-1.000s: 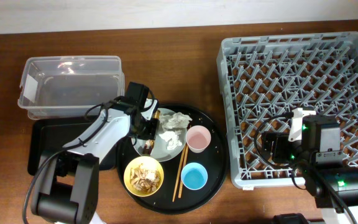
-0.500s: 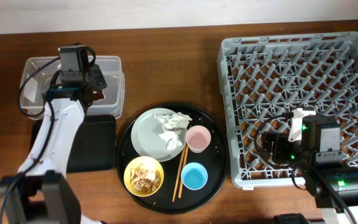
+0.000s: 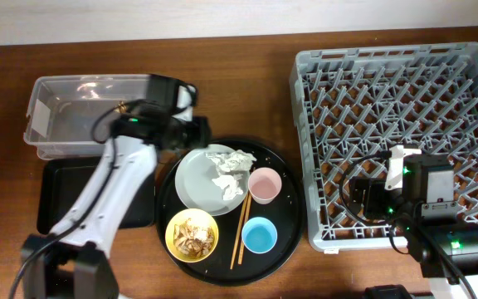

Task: Sort waste into correct bins and load items into the dishwasher rack
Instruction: 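Grasp the gold wrapper and drop it into the clear bin, then grasp the white tissue on the plate and drop it into the clear bin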

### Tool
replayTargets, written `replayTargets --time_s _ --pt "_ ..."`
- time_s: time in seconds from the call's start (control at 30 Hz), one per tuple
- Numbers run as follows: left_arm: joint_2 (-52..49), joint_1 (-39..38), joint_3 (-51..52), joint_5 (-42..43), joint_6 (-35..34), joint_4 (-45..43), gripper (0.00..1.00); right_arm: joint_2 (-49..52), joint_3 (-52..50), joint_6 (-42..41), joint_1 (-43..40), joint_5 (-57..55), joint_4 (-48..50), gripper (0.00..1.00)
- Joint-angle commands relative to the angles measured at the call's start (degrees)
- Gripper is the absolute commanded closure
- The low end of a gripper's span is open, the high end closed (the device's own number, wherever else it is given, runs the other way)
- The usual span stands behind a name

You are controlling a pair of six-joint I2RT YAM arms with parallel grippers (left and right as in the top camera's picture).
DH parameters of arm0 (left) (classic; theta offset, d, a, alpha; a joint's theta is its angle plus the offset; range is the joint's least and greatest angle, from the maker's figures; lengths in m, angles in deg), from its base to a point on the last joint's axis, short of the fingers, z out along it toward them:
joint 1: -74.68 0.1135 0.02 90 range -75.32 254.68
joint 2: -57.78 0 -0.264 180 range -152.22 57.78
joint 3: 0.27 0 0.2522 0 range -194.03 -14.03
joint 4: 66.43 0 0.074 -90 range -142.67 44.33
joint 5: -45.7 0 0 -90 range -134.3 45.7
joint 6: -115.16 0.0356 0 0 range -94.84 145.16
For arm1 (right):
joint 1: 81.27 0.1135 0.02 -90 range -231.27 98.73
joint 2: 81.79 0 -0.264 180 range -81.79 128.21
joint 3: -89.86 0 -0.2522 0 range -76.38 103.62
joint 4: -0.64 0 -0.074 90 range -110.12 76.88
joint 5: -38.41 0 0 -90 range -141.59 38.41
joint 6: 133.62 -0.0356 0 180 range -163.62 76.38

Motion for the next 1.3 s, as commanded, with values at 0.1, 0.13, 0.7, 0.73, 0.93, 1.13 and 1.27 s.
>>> replayTargets --time_s 0.1,0.13,0.7,0.73,0.93,1.13,1.27 --pt "-10.9 -9.1 0.2 -0.4 2.1 3.3 0.42 0.0 1.1 -0.2 -0.4 -0.1 0.0 0.01" --pt "-12.0 -9.8 0.2 -0.4 2.1 3.7 0.42 0.0 1.1 -0.2 -0.4 -0.1 0.0 0.01" --pt "-8.8 -7.0 -7.3 -6.1 2.1 15.7 1.0 0.0 1.0 -0.2 -0.4 -0.1 0.0 0.01" --pt "-7.3 -5.1 -8.6 -6.1 2.1 15.6 1.0 0.0 1.1 -0.2 -0.4 -0.1 0.0 0.01" --pt "-3.2 11.0 -11.9 -11.0 2.1 6.6 1.0 0.0 1.1 -0.2 -0.4 -0.1 0.0 0.01" --pt "-3.5 17.7 -11.8 -10.4 2.1 2.2 0.58 0.0 1.0 -0.2 -0.4 -0.1 0.0 0.01" --pt "-3.5 15.1 -11.8 0.3 2.1 3.1 0.51 0.0 1.1 -0.2 -0.4 -0.1 0.0 0.01"
